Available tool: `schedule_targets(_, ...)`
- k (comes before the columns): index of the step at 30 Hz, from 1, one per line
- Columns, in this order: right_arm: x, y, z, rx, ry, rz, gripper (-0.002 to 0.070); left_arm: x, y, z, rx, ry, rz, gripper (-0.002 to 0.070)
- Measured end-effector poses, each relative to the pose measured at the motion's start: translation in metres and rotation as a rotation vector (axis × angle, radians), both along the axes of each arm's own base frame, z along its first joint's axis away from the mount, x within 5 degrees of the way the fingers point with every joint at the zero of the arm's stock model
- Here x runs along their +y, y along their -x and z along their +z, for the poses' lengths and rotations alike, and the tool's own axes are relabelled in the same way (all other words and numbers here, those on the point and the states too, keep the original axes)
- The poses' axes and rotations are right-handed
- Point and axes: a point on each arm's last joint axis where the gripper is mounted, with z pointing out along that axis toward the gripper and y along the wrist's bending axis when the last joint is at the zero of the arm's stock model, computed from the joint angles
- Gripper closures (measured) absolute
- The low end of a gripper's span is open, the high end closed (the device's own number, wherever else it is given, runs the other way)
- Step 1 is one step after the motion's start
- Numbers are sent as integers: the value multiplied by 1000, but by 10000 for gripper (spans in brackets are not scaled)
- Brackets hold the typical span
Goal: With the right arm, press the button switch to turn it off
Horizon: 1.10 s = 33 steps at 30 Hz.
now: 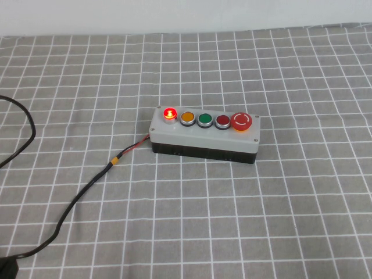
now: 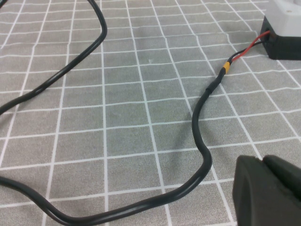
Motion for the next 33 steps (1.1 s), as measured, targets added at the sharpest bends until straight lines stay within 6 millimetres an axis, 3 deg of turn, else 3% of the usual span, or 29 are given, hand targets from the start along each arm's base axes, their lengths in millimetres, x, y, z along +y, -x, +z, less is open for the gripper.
schedule_targets(11,0,22,63,-67,-47,83,692,0,0,0,0,0,0,678)
schedule_targets(17,2,33,87,-28,-44,115,692,0,0,0,0,0,0,678)
schedule_targets(28,4,26,85,78,-36,130,692,0,0,0,0,0,0,678)
schedule_targets(33,5,19,95,138,-75,177,692,0,0,0,0,0,0,678)
